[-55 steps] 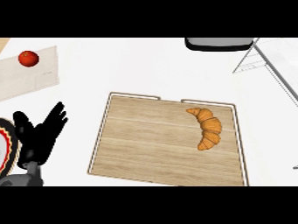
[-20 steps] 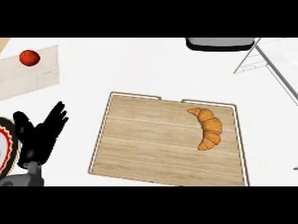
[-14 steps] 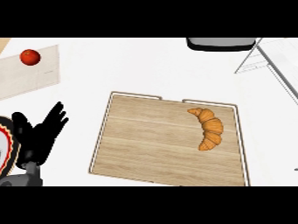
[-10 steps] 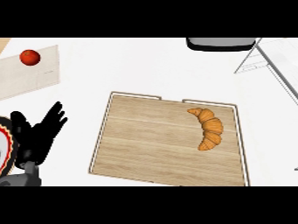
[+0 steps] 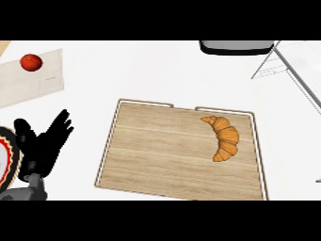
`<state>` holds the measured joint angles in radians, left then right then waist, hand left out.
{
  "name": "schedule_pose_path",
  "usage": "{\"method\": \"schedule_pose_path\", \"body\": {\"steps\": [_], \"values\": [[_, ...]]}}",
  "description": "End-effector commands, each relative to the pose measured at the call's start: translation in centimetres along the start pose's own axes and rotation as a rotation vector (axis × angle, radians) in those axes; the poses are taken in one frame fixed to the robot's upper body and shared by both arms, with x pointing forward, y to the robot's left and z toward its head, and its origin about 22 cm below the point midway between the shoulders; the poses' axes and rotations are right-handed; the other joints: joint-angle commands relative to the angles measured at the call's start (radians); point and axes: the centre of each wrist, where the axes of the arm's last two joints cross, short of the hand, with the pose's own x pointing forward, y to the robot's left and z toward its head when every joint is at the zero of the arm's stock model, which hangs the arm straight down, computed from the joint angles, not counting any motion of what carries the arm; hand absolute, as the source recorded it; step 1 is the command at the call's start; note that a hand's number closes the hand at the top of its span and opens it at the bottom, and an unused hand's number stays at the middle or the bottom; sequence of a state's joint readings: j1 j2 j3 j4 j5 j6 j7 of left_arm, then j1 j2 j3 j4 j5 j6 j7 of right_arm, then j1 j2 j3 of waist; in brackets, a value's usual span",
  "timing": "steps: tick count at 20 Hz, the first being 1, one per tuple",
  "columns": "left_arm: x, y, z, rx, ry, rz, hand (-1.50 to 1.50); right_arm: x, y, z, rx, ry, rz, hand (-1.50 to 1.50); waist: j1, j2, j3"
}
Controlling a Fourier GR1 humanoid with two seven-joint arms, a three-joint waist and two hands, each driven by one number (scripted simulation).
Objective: Pick the cupcake from the tray and place it in the tiered shelf
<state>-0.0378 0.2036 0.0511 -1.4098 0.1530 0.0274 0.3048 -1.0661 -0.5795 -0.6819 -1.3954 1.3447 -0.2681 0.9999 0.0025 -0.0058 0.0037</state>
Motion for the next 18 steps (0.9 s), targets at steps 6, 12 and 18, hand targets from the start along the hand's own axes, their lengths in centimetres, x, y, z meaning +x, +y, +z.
{"method": "schedule_pose_path", "body": {"steps": [6,12,18], "values": [[-1.0,1.8,0.1,0.008,0.05,-0.006,0.0,0.5,-7.2,-0.4,-0.321,0.113,-0.089,-1.5,-0.013,0.0,-0.005],[-1.7,1.4,-0.3,0.016,0.053,0.003,0.0,-1.3,-14.6,0.4,-0.314,0.119,-0.165,-1.5,-0.031,-0.005,-0.005],[-2.4,1.4,0.6,0.031,0.043,0.01,0.0,-5.1,-19.6,2.0,-0.261,0.086,-0.149,-1.5,-0.033,-0.006,-0.004]]}}
